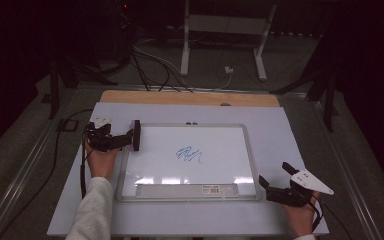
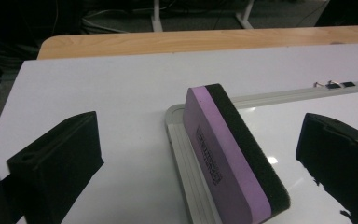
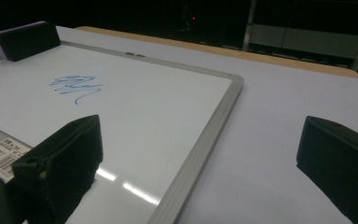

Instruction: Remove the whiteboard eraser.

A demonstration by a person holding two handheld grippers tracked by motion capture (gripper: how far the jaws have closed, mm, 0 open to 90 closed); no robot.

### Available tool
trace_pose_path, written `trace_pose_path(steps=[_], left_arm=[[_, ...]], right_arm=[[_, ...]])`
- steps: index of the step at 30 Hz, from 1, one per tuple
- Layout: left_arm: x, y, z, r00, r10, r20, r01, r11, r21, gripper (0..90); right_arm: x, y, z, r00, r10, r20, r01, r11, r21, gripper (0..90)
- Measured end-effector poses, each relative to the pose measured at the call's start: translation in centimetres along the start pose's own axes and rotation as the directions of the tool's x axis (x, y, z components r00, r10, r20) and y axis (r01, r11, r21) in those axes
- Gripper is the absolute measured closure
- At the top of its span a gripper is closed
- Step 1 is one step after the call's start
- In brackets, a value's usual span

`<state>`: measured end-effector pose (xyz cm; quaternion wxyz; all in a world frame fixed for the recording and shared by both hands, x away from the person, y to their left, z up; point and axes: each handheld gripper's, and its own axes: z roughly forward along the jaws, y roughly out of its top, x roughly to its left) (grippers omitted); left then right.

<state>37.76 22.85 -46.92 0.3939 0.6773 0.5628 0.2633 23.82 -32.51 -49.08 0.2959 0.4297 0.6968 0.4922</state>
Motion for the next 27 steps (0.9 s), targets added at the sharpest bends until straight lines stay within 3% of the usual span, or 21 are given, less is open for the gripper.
trace_pose_path(steps=[9, 27], left_arm=[[0.4, -0.2, 1.1, 0.9981, -0.059, 0.019, 0.058, 0.9977, 0.035, 4.1], [0.8, -0.6, 2.2, 0.9932, -0.107, 0.047, 0.102, 0.9913, 0.083, 1.9]], right_arm=[[0.1, 0.0, 0.1, 1.0, -0.002, -0.002, 0.002, 1.0, 0.003, 0.7], [0.0, 0.0, 0.1, 1.0, -0.001, -0.003, 0.001, 1.0, 0.006, 0.7]])
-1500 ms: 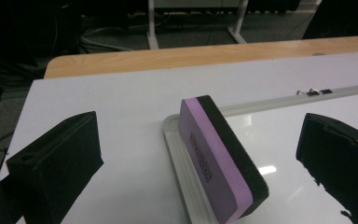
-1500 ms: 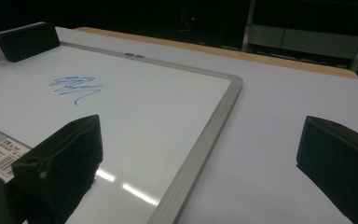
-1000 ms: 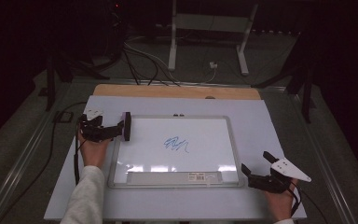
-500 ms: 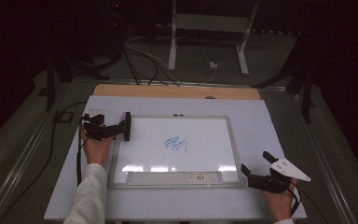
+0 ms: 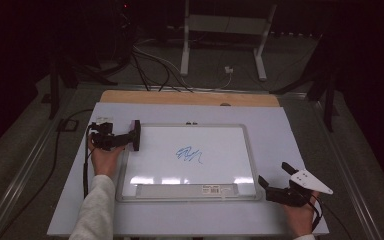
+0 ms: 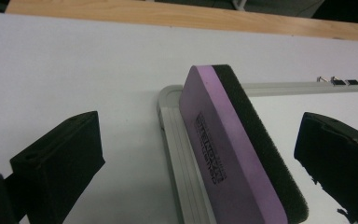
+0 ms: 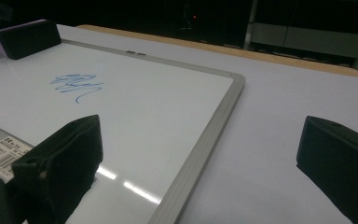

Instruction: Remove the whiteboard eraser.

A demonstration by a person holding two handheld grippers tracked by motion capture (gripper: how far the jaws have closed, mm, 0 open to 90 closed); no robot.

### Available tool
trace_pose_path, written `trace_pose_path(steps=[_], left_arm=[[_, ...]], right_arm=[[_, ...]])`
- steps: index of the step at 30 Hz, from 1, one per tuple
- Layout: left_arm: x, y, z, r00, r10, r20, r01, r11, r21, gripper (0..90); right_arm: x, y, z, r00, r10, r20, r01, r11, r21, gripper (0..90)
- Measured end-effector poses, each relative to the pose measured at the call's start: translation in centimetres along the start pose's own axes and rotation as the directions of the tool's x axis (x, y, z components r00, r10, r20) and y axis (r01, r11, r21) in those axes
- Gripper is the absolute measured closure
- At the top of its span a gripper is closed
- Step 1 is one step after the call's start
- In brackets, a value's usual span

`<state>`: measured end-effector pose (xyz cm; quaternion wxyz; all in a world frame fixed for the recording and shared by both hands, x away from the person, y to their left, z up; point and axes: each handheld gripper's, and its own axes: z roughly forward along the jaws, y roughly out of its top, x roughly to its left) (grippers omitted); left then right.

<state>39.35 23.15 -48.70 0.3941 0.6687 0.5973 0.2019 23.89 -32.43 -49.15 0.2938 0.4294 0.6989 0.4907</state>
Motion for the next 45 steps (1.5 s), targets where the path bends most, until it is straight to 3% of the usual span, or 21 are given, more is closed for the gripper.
trace_pose_path(steps=[8, 12, 21, 35, 42, 45], left_arm=[[-0.1, -0.1, 0.2, 0.9999, -0.001, -0.017, 0.002, 0.9997, 0.025, 8.1], [-0.1, -0.2, 0.3, 0.9999, 0.008, -0.01, -0.008, 0.9993, 0.038, 17.1], [-0.3, -0.3, 0.3, 0.9969, -0.001, 0.079, -0.003, 0.9987, 0.05, 38.8], [-1.1, -0.6, 1.6, 0.9845, -0.059, 0.165, 0.046, 0.9956, 0.081, 36.9], [-1.2, -0.8, 1.9, 0.9856, -0.058, 0.159, 0.04, 0.9927, 0.114, 30.2], [-1.4, -0.9, 2.0, 0.989, -0.03, 0.145, 0.013, 0.9928, 0.119, 35.7]], right_arm=[[0.0, 0.0, 0.0, 1.0, -0.001, -0.001, 0.001, 1.0, 0.002, 0.7], [0.0, 0.0, 0.0, 1.0, 0.001, -0.001, -0.001, 1.0, 0.003, 0.7], [0.1, 0.0, 0.2, 1.0, -0.002, -0.007, 0.002, 1.0, 0.008, 0.7], [0.0, 0.0, 0.1, 1.0, 0.004, -0.008, -0.004, 1.0, 0.003, 0.7], [0.0, 0.0, 0.0, 1.0, 0.005, -0.009, -0.005, 1.0, 0.0, 0.7], [0.0, 0.0, 0.0, 1.0, 0.003, -0.008, -0.003, 1.0, -0.003, 0.7]])
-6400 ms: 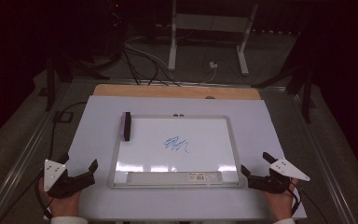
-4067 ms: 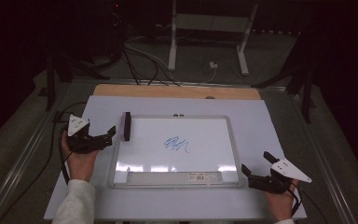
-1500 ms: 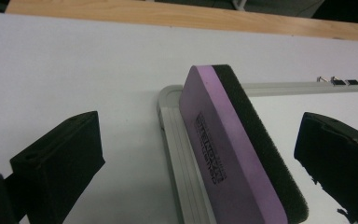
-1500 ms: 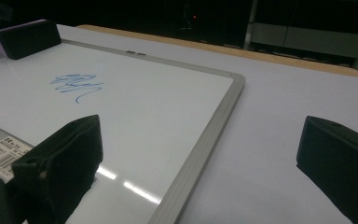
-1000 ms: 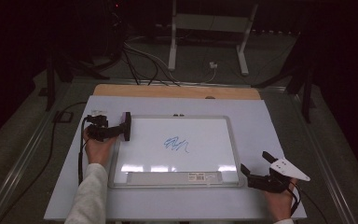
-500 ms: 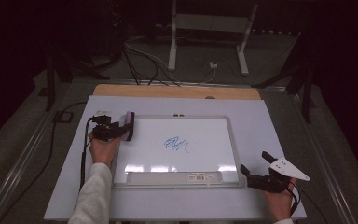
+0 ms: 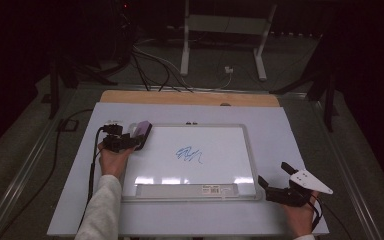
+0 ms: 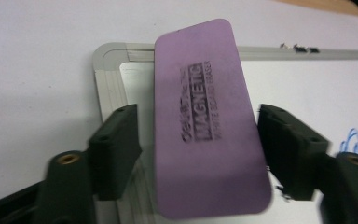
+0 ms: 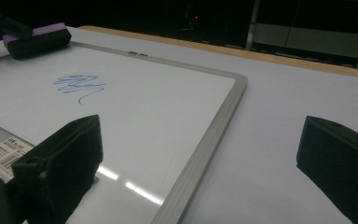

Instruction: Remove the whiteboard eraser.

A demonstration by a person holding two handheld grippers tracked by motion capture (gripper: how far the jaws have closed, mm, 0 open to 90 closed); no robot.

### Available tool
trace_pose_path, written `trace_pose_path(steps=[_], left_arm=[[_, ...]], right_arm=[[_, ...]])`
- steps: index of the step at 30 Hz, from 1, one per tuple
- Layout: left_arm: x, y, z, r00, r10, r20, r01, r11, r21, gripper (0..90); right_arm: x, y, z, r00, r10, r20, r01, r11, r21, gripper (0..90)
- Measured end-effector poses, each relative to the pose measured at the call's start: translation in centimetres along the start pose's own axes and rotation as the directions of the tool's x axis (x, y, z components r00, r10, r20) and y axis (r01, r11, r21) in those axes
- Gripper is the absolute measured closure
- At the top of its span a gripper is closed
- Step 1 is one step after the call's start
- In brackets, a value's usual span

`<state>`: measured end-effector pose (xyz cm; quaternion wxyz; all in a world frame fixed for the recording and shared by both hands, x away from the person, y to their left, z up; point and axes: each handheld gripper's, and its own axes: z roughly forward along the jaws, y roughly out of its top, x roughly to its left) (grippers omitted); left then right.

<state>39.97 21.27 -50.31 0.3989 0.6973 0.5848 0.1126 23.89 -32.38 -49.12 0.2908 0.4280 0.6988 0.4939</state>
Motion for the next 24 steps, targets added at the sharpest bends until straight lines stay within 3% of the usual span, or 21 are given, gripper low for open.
trace_pose_path(steps=[2, 9, 24], left_arm=[[0.0, -0.1, 0.1, 0.9999, 0.01, 0.004, -0.01, 0.9999, 0.009, 40.3], [-0.1, 0.0, -0.2, 0.9993, 0.034, -0.013, -0.034, 0.9993, 0.015, 41.0], [-0.4, 0.2, -1.4, 0.9979, 0.064, -0.011, -0.064, 0.9976, -0.026, 41.1]], right_arm=[[-0.1, 0.0, 0.0, 1.0, 0.0, 0.002, 0.0, 1.0, 0.001, 0.7], [-0.1, 0.0, 0.0, 1.0, 0.001, 0.002, -0.001, 1.0, -0.002, 0.7], [-0.1, 0.0, -0.1, 1.0, 0.001, 0.004, -0.001, 1.0, -0.004, 0.7]])
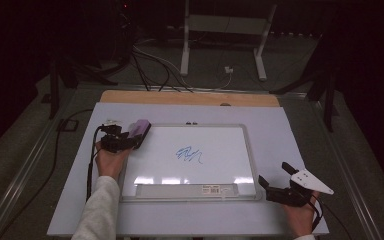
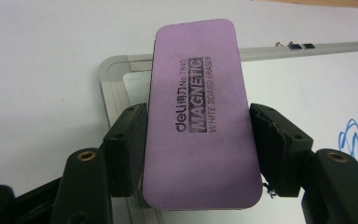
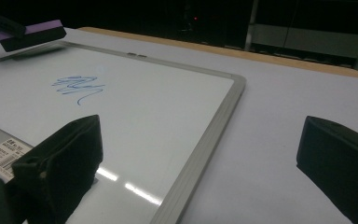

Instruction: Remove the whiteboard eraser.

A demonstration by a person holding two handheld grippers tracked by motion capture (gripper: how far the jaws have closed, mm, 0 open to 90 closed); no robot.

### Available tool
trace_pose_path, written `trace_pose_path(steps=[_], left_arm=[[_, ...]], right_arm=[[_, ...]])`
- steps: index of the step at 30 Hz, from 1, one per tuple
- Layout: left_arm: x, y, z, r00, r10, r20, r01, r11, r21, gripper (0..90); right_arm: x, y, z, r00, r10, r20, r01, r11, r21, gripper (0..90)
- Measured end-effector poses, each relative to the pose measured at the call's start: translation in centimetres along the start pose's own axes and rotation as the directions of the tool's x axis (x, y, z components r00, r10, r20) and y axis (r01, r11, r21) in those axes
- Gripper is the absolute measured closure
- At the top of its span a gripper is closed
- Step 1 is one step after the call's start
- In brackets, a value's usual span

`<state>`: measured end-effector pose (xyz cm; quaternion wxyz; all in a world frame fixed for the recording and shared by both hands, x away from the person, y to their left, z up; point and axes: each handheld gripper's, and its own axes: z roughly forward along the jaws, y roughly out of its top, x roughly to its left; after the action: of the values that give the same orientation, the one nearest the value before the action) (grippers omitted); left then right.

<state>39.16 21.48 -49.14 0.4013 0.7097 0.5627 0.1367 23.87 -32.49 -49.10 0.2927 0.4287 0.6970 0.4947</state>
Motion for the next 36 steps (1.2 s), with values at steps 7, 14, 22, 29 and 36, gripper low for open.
trace_pose_path(steps=[7, 14, 22, 29, 36], left_arm=[[-0.3, 0.1, -0.5, 0.9999, 0.016, 0.002, -0.016, 0.9997, -0.019, 41.1], [-0.3, 0.2, -1.1, 0.9996, 0.029, 0.0, -0.029, 0.9992, -0.028, 41.0], [-0.8, 0.5, -1.8, 0.9987, 0.052, 0.003, -0.051, 0.9976, -0.046, 41.0], [-1.6, 0.9, -2.3, 0.9964, 0.085, 0.005, -0.085, 0.9948, -0.056, 41.0], [-2.4, 1.2, -2.7, 0.9939, 0.11, 0.011, -0.109, 0.9916, -0.069, 41.1]], right_arm=[[0.0, 0.0, 0.0, 1.0, -0.001, -0.001, 0.001, 1.0, 0.0, 0.7], [0.0, 0.0, 0.0, 1.0, 0.001, -0.001, -0.001, 1.0, 0.0, 0.7], [0.1, 0.0, 0.1, 1.0, 0.001, -0.003, -0.001, 1.0, 0.002, 0.7], [0.0, 0.0, 0.0, 1.0, 0.002, -0.002, -0.002, 1.0, 0.002, 0.7], [0.1, 0.0, 0.0, 1.0, 0.002, -0.003, -0.002, 1.0, 0.002, 0.7]])
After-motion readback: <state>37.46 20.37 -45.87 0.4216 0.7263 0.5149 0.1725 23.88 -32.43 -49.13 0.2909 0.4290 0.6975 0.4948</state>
